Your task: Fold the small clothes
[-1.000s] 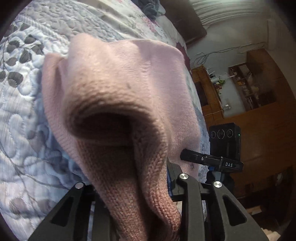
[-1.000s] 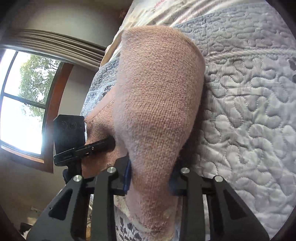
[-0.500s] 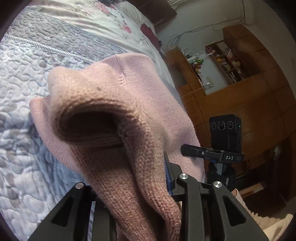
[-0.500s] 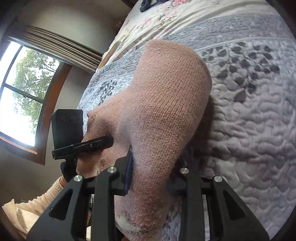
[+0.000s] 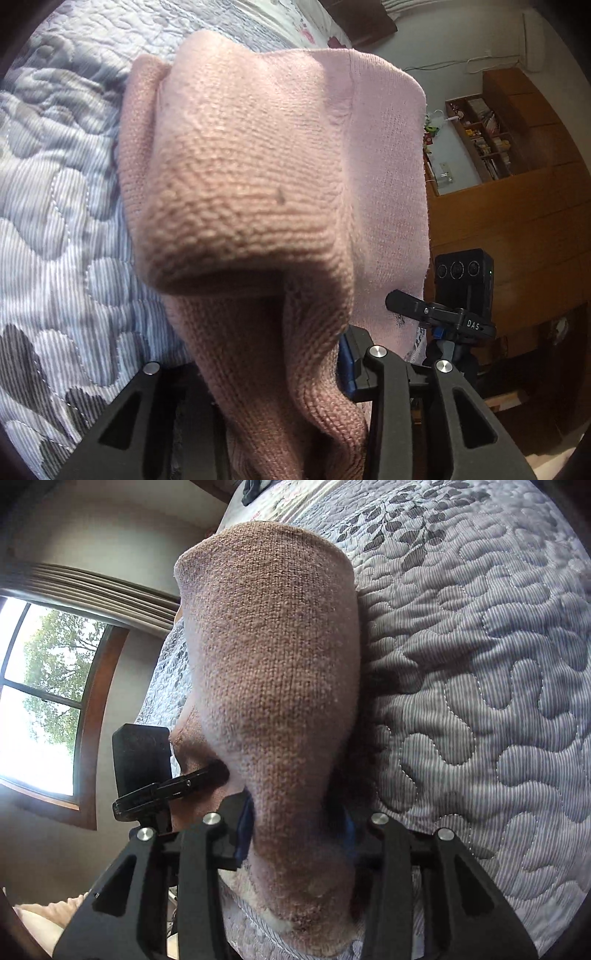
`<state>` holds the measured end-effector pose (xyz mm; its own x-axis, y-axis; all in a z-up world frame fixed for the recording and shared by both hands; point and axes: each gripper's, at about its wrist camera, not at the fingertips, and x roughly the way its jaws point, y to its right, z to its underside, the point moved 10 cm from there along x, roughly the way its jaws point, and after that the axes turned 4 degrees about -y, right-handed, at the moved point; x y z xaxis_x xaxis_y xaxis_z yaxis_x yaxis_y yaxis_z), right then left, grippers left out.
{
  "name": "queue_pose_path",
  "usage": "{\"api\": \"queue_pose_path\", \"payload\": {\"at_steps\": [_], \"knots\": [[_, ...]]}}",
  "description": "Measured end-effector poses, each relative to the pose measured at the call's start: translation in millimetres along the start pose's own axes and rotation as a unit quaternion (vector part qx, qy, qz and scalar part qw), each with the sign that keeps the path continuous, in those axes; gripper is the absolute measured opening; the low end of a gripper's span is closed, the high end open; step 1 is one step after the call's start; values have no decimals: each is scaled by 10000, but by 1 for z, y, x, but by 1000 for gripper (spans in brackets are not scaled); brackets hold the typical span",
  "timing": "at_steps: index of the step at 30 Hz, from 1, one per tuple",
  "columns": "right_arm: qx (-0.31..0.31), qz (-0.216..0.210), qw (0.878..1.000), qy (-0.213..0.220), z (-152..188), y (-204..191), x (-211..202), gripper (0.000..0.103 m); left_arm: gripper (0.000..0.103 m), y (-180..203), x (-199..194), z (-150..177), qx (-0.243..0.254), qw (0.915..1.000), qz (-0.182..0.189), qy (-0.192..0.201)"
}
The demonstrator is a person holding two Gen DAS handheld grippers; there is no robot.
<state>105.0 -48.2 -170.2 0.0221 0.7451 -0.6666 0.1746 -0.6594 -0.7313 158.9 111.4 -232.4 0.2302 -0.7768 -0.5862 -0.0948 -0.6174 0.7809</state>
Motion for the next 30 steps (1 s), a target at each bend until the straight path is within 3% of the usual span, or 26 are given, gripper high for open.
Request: {"api": "queue_pose_path", "payload": {"at_steps": [6,15,23,30], "knots": [[-89,183,9998,-83,18,0,-20,57,42,23,-30,7,353,9967,-714,160],[-131,383,9991,-142,53,2,-23,56,49,27,-45,35,700,9877,-1376,244],[-73,628,9979,-103,68,12,-24,39,50,9,-43,50,485,9881,-1445,184],[180,599,9980,-44,71,21,-15,37,51,4,-42,52,475,9881,-1453,174]]}}
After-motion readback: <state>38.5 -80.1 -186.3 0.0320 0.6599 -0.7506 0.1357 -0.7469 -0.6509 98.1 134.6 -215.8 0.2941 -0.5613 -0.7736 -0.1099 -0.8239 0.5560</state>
